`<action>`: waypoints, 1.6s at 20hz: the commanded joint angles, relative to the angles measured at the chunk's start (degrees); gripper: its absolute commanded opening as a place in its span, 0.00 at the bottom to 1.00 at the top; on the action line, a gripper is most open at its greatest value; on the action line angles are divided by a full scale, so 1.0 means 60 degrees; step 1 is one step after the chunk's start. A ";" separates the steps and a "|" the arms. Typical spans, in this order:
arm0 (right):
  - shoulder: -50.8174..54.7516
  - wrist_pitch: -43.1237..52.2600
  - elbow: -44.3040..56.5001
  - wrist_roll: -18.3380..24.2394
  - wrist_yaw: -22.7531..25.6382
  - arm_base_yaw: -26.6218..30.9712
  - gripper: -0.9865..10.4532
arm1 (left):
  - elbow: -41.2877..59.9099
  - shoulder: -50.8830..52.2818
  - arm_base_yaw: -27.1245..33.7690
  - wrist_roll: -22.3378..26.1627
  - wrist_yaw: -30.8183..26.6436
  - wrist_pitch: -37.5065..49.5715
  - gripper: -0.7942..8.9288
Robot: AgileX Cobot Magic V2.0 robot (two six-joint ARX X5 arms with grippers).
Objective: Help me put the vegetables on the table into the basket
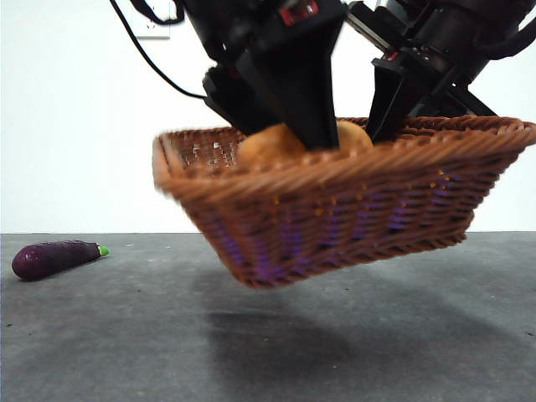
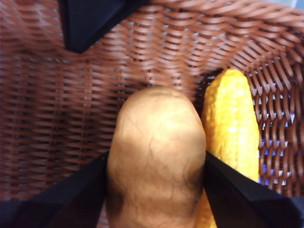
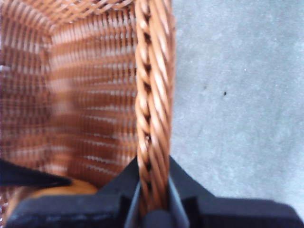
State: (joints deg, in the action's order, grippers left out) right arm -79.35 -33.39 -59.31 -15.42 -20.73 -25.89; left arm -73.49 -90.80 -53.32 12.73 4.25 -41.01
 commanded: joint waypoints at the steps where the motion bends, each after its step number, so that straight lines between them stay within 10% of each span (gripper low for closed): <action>1: 0.0007 0.0302 0.0040 -0.0117 -0.0157 -0.0007 0.08 | 0.0080 -0.0179 -0.0011 -0.0186 0.0120 -0.0011 0.08; 5: 0.0007 0.0364 0.0040 -0.0066 -0.0153 -0.0007 0.08 | 0.0073 -0.0168 0.0113 -0.0590 0.0109 -0.0015 0.66; 11: 0.0007 0.0455 0.0040 0.0040 -0.0044 0.0004 0.08 | -0.0109 0.1381 0.0627 -0.1184 -0.0142 -0.0164 0.66; 16: 0.0011 0.0535 0.0015 0.0040 -0.0055 0.0007 0.08 | -0.0109 0.3646 0.2801 -0.2288 -0.3286 -0.0525 0.66; 23: 0.0025 0.0597 -0.0306 0.0080 -0.0299 0.0007 0.08 | -0.0109 0.2193 0.7610 -0.2251 -0.1279 -0.0699 0.66; 32: 0.0025 0.0484 -0.0317 0.0087 -0.0295 0.0011 0.08 | -0.0892 -0.2459 0.8477 -0.1577 -0.1126 0.0557 0.66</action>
State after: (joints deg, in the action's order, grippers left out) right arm -79.37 -31.31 -60.64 -14.98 -21.89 -25.80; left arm -78.85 -105.51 -2.72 2.57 -2.42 -37.80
